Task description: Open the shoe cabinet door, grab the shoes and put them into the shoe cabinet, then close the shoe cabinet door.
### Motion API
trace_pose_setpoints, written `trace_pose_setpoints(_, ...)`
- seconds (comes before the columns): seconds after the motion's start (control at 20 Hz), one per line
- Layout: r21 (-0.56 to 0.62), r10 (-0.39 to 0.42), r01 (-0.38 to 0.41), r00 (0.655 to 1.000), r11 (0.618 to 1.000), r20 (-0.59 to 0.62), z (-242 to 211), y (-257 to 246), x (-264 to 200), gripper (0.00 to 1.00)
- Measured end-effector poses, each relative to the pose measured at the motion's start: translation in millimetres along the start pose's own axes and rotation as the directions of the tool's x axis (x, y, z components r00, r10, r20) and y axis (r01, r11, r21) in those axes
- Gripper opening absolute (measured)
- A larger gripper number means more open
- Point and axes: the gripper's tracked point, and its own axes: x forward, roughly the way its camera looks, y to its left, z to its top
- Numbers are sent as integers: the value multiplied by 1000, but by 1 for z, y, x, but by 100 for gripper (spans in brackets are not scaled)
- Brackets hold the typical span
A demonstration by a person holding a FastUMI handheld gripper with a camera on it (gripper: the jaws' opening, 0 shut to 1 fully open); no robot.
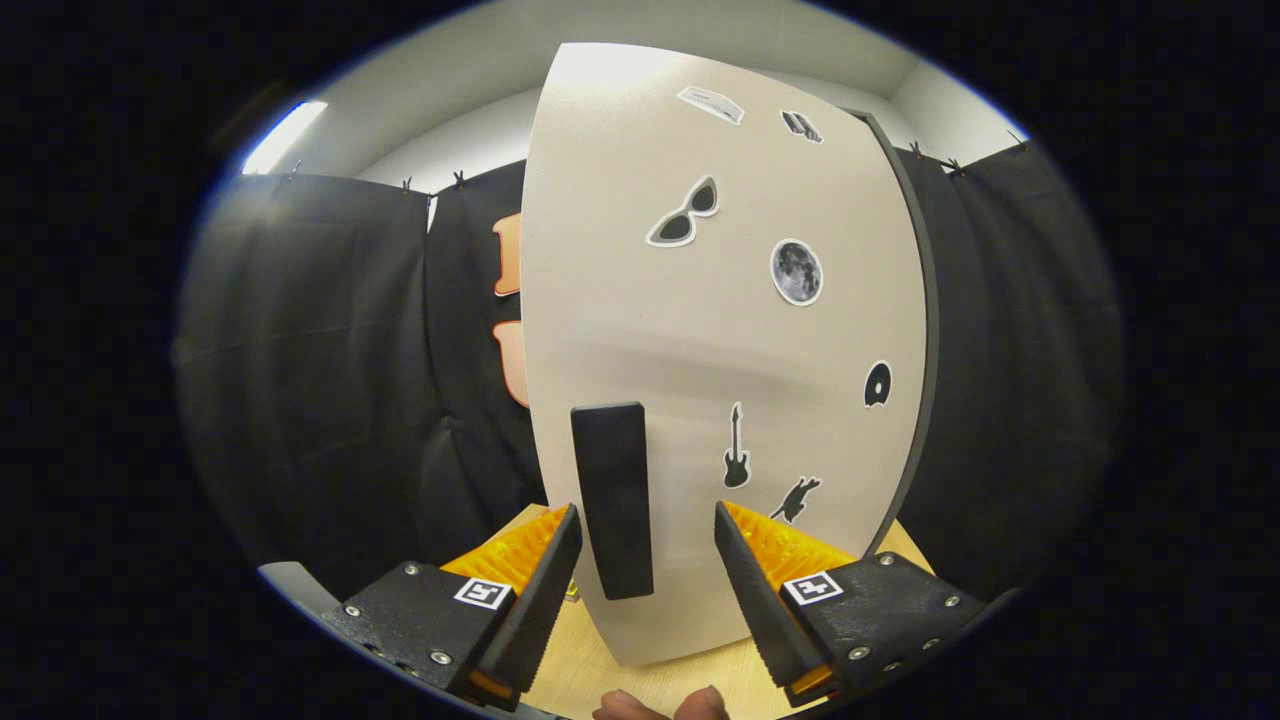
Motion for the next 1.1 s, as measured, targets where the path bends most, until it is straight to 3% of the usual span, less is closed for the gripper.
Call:
trace_pose_setpoints(0.35,63,-54,53,998,997,23,10,5,38,86)
trace_pose_setpoints(0.6,-13,-128,128,991,992,45,17,10,68,91)
trace_pose_setpoints(1.1,11,-196,196,979,981,56,21,11,99,93)
